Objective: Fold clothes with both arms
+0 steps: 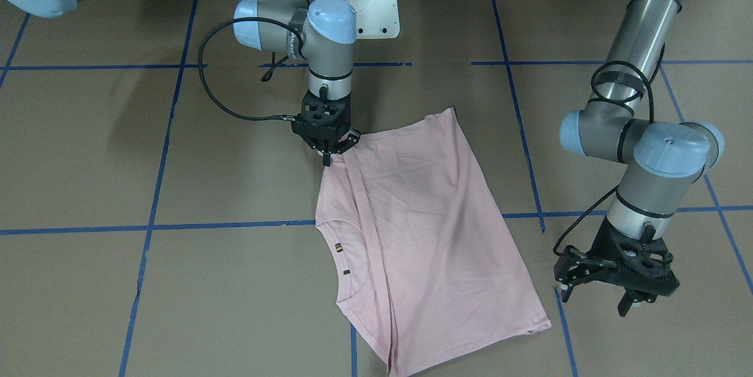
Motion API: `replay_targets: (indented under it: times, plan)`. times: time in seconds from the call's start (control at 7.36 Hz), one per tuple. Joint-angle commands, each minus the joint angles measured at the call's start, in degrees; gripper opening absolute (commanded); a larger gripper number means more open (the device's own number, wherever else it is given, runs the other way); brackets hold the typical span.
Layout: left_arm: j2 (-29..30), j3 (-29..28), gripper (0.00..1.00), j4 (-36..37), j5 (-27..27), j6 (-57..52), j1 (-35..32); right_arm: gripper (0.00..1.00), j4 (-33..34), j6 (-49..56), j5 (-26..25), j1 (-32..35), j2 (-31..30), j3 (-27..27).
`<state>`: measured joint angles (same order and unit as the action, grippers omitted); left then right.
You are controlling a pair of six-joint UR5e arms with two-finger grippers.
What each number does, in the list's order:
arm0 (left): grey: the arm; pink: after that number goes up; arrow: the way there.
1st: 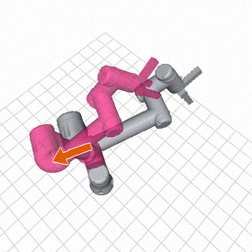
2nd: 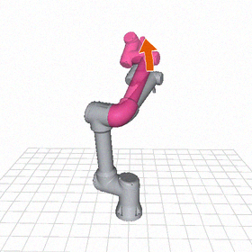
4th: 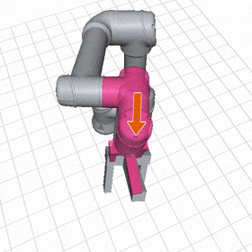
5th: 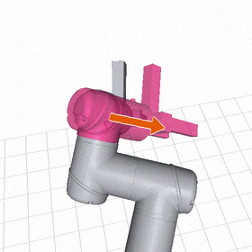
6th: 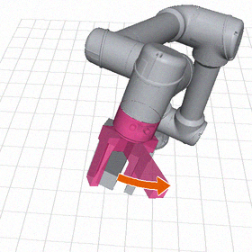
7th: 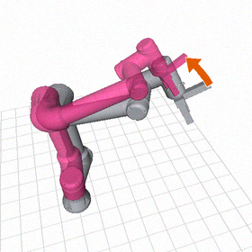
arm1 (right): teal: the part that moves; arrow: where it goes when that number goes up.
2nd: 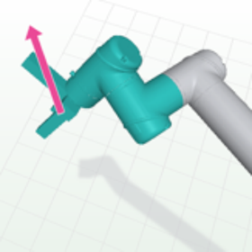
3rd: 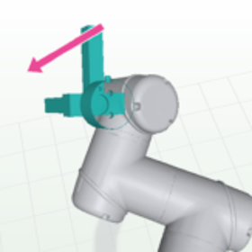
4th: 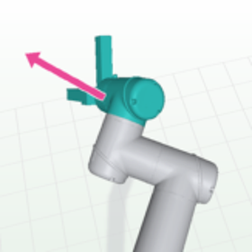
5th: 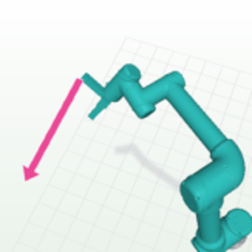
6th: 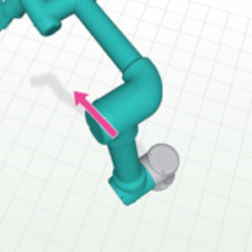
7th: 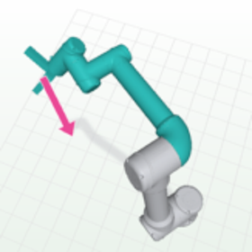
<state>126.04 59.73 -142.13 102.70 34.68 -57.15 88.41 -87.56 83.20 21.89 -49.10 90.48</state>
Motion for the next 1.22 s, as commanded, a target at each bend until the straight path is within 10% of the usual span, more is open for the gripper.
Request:
replay_targets:
  times: [0.0,0.41,0.54,0.68,1.09]
  plan:
    - [0.0,0.0,1.0,0.0,0.0,-0.1,0.0,0.0,4.9,-0.6,-7.0,-8.0,-10.5,15.6]
    - [0.0,0.0,1.0,-0.1,0.0,-0.1,0.1,0.0,4.9,-4.2,-12.0,-14.2,-13.2,16.7]
    - [0.0,0.0,1.0,-0.1,0.0,0.0,0.1,0.33,4.9,-4.2,-12.0,-14.5,-13.4,16.8]
    - [0.0,0.3,1.0,-0.1,0.1,0.0,0.2,0.99,4.9,-4.1,-13.3,-15.0,-13.9,17.4]
    - [-2.4,8.3,1.0,1.4,1.5,8.2,2.7,1.0,4.6,-3.2,-13.0,-14.8,-15.3,22.5]
